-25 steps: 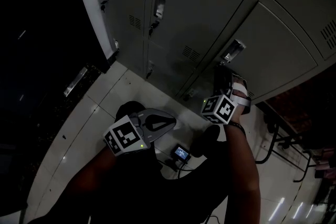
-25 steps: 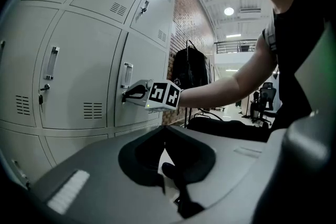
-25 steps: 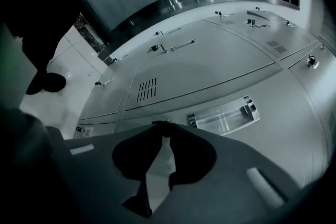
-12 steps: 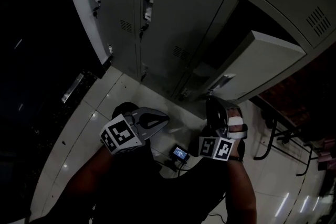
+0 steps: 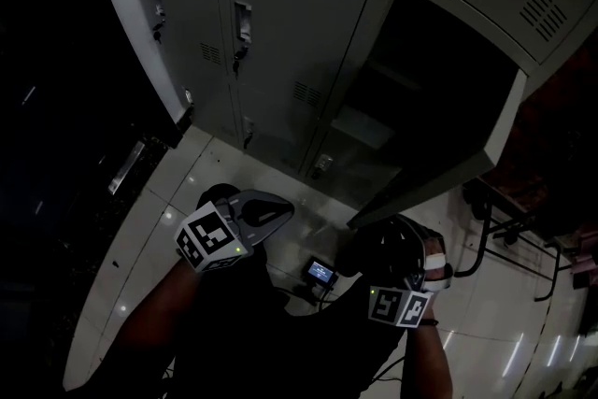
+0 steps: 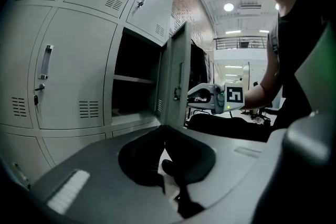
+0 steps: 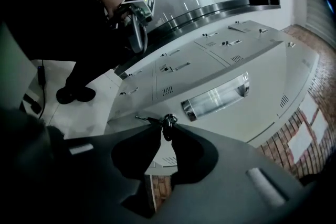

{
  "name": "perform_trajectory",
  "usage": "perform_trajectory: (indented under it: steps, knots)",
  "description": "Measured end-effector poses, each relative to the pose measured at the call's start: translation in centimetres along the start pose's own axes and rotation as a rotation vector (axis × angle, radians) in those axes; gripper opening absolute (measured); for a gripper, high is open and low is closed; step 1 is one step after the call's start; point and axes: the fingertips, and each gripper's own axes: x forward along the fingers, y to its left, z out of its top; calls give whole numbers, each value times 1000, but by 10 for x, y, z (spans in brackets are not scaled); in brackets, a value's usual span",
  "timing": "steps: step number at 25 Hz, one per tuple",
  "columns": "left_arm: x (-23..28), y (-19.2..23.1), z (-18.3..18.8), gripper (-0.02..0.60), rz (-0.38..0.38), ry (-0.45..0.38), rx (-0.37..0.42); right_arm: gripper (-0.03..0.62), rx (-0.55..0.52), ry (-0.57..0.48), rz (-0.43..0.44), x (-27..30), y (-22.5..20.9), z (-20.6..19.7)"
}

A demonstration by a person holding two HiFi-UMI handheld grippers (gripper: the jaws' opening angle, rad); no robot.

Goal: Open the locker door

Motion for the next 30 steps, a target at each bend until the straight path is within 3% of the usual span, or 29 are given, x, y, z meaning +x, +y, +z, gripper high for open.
perform_trajectory:
  steps: [7, 11, 14, 17, 20, 21, 22, 30]
  knots:
    - [5, -3, 1, 11, -8, 7, 4, 69, 67, 74, -23, -28, -3, -36]
    - [9, -5, 2, 11, -14, 12, 6, 77, 170, 58, -16, -33, -6, -42]
    - [11, -6, 2, 11, -17, 15, 8, 100, 359, -2, 15, -39, -10, -42]
    - [13, -6, 2, 11, -20, 18, 10, 123, 638, -94, 40, -49, -14, -43]
    - [14, -6, 2, 11, -20, 23, 12, 115, 870, -174, 69, -59, -19, -41]
    - [14, -6, 1, 11, -19, 24, 12, 80, 918, -191, 79, -61, -19, -42]
    - [15, -6, 1, 11, -18, 26, 13, 7, 950, -203, 88, -63, -19, -43]
    - [16, -7, 1, 11, -18, 29, 13, 2, 995, -229, 122, -62, -16, -44]
